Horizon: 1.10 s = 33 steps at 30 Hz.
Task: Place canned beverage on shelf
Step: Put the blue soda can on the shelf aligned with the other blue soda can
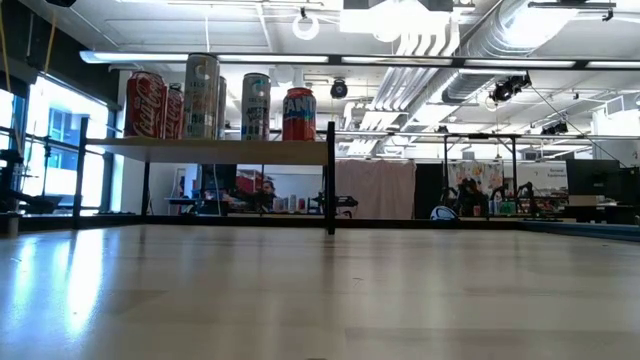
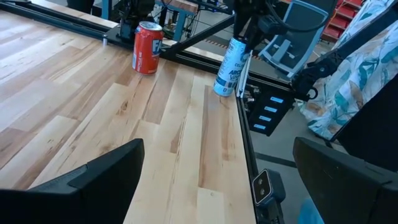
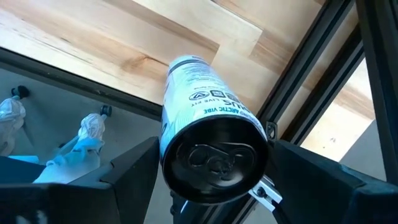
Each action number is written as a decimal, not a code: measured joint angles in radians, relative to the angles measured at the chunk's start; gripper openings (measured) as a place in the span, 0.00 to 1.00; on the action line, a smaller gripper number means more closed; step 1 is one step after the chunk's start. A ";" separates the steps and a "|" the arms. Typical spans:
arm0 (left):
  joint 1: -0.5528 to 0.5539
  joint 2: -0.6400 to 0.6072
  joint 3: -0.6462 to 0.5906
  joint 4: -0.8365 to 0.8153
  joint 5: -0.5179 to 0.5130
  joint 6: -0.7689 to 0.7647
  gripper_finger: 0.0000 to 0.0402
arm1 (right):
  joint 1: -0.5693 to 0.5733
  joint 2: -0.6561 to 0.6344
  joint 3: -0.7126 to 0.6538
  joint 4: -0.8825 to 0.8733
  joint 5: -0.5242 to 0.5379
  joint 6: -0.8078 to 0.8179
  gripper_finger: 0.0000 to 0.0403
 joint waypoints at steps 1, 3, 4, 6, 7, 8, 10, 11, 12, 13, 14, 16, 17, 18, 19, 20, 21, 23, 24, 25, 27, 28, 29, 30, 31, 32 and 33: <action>0.000 0.000 0.000 0.000 0.000 -0.001 0.97 | 0.000 0.004 0.000 0.000 0.000 -0.001 0.75; 0.000 0.000 0.000 0.000 0.000 -0.004 0.97 | 0.000 0.007 0.000 0.000 0.000 -0.002 0.75; 0.000 0.000 0.000 0.000 0.000 -0.004 0.97 | 0.000 0.006 0.000 0.000 0.000 -0.002 0.75; 0.000 0.000 0.000 0.000 0.000 -0.004 0.97 | 0.000 0.006 0.000 -0.001 0.000 -0.001 0.75; 0.000 0.000 0.000 0.000 0.000 -0.004 0.97 | 0.000 0.006 0.000 0.000 0.000 -0.001 0.75; 0.000 0.000 0.000 0.000 0.000 -0.004 0.97 | 0.000 0.006 0.000 0.000 0.000 -0.001 0.75; 0.000 0.000 0.000 0.000 0.000 -0.004 0.97 | 0.000 0.006 0.000 0.000 0.002 0.003 0.75; 0.000 0.000 0.000 0.000 0.000 -0.004 0.97 | 0.000 0.006 0.000 0.000 0.006 0.004 0.75; 0.000 0.000 0.000 0.000 0.000 -0.004 0.97 | 0.000 0.006 0.000 0.000 0.008 0.005 0.75; 0.000 0.000 0.000 0.000 0.000 -0.004 0.97 | 0.000 0.006 0.000 0.000 0.008 0.005 0.75; 0.000 0.000 0.000 0.000 0.000 -0.004 0.97 | 0.000 0.006 0.000 0.001 0.009 0.004 0.75; 0.000 0.000 0.000 0.000 0.000 -0.004 0.97 | 0.000 0.006 0.000 0.006 0.011 0.000 0.75; 0.000 0.000 0.000 0.000 0.000 -0.004 0.97 | 0.000 0.006 0.000 0.007 0.010 -0.001 0.75; 0.000 0.000 0.000 0.000 0.000 -0.004 0.97 | 0.000 0.006 0.000 0.007 0.010 -0.001 0.75; 0.000 0.000 0.000 0.000 0.000 -0.004 0.97 | 0.000 0.006 0.000 0.007 0.010 -0.001 0.75; 0.000 0.000 0.000 0.000 0.000 -0.004 0.97 | 0.000 0.006 0.000 0.007 0.010 -0.002 0.75; 0.000 0.000 0.000 0.000 0.000 -0.004 0.97 | 0.000 0.006 0.000 0.007 0.010 -0.002 0.75; 0.000 0.000 0.000 0.000 0.000 -0.004 0.96 | 0.000 0.006 0.000 0.007 0.010 0.000 0.74; 0.000 0.000 0.000 0.000 0.000 -0.004 0.96 | 0.000 0.006 0.000 0.007 0.010 0.002 0.74; 0.000 0.000 0.000 0.000 0.000 -0.004 0.96 | 0.000 0.006 0.000 0.007 0.010 0.002 0.73; 0.000 0.000 0.000 0.000 0.001 -0.004 0.96 | 0.000 0.006 0.000 0.007 0.010 0.003 0.70; 0.000 0.000 0.000 0.000 0.001 -0.004 0.96 | 0.000 0.006 0.000 0.007 0.009 0.004 0.68; 0.000 0.000 0.000 0.000 0.002 -0.004 0.96 | 0.000 0.006 0.000 0.007 0.009 0.004 0.66; 0.000 0.000 0.000 0.000 0.004 -0.004 0.96 | 0.000 0.006 0.000 0.007 0.009 0.004 0.65; 0.000 0.000 0.000 0.000 0.007 -0.004 0.96 | 0.000 0.006 0.000 0.007 0.008 0.002 0.63; 0.000 0.000 0.000 0.000 0.008 -0.004 0.96 | 0.000 0.005 0.000 0.006 0.008 0.001 0.62; 0.000 0.000 0.000 0.000 0.008 -0.004 0.96 | 0.000 0.005 0.000 0.006 0.009 0.000 0.61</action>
